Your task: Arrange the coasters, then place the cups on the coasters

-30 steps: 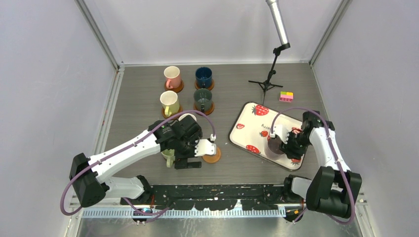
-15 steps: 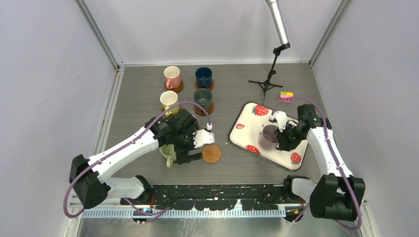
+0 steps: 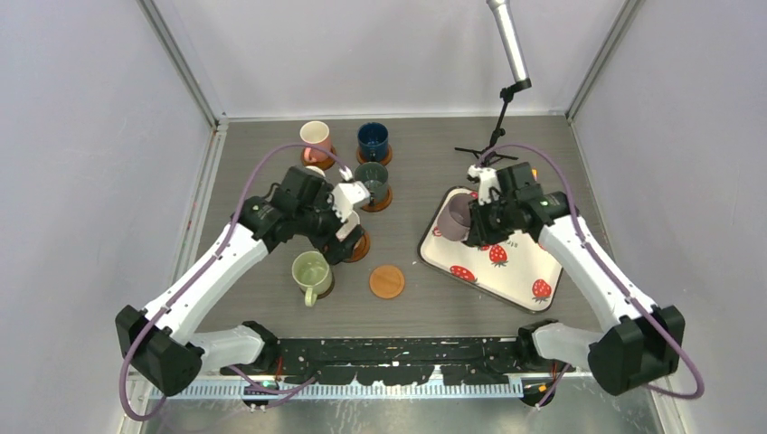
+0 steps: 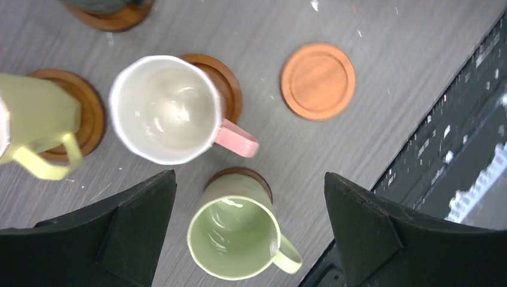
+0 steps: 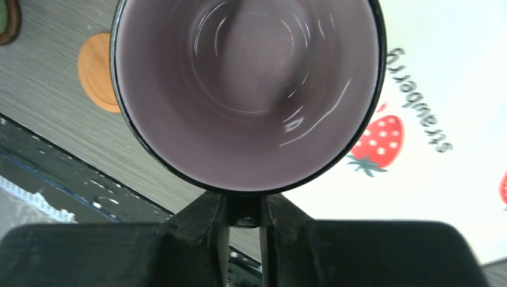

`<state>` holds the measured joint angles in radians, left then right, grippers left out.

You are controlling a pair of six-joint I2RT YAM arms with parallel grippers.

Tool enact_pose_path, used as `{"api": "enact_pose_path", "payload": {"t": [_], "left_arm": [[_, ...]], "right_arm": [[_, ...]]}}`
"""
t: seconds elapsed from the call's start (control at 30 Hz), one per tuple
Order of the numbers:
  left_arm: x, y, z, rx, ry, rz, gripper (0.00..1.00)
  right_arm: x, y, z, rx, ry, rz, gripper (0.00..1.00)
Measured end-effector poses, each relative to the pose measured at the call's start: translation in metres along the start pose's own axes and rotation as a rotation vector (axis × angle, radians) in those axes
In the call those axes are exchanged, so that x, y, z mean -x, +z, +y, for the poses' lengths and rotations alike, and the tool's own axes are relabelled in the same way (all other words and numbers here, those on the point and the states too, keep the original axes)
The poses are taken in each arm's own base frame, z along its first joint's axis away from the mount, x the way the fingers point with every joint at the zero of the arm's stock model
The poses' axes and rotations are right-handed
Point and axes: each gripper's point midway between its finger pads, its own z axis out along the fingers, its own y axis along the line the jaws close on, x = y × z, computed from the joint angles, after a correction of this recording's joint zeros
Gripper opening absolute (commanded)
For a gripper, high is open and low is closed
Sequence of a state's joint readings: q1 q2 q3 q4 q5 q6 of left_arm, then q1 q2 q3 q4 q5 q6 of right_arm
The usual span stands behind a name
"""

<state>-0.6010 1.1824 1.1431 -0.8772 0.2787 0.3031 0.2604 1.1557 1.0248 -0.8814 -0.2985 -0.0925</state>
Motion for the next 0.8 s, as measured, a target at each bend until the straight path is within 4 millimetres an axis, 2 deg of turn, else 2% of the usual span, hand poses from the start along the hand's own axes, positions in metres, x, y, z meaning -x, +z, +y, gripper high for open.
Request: {"api": "enact_pose_path", "payload": {"t": [0.13, 0.27, 0.43, 0.5, 0.63, 0.7, 0.8], "left_arm": [[0.011, -0.01, 0.027, 0.075, -0.139, -0.08, 0.96], [0.015, -0.017, 0.047, 0.129, -0.234, -0.132, 0.96], [0.017, -0.021, 0.056, 0.149, -0.293, -0.159, 0.96], [0.017, -0.022, 0.057, 0.153, -0.307, -0.166, 0.97], [0.018, -0.027, 0.06, 0.165, -0.328, -0.18, 0.97], [0.018, -0.028, 0.06, 0.168, -0.331, -0.184, 0.97], [0.018, -0.028, 0.061, 0.17, -0.336, -0.184, 0.97]], "right_arm": [[0.0, 0.027, 0.024, -0.025, 0.072, 0.073, 0.0], [-0.003, 0.051, 0.046, -0.063, 0.071, 0.123, 0.0], [-0.005, 0.068, 0.09, -0.034, -0.046, 0.129, 0.0], [-0.01, 0.071, 0.117, -0.004, -0.143, 0.117, 0.0], [-0.019, 0.073, 0.152, 0.039, -0.293, 0.091, 0.0], [-0.023, 0.074, 0.162, 0.052, -0.349, 0.086, 0.0], [-0.027, 0.081, 0.165, 0.039, -0.392, 0.086, 0.0]]}}
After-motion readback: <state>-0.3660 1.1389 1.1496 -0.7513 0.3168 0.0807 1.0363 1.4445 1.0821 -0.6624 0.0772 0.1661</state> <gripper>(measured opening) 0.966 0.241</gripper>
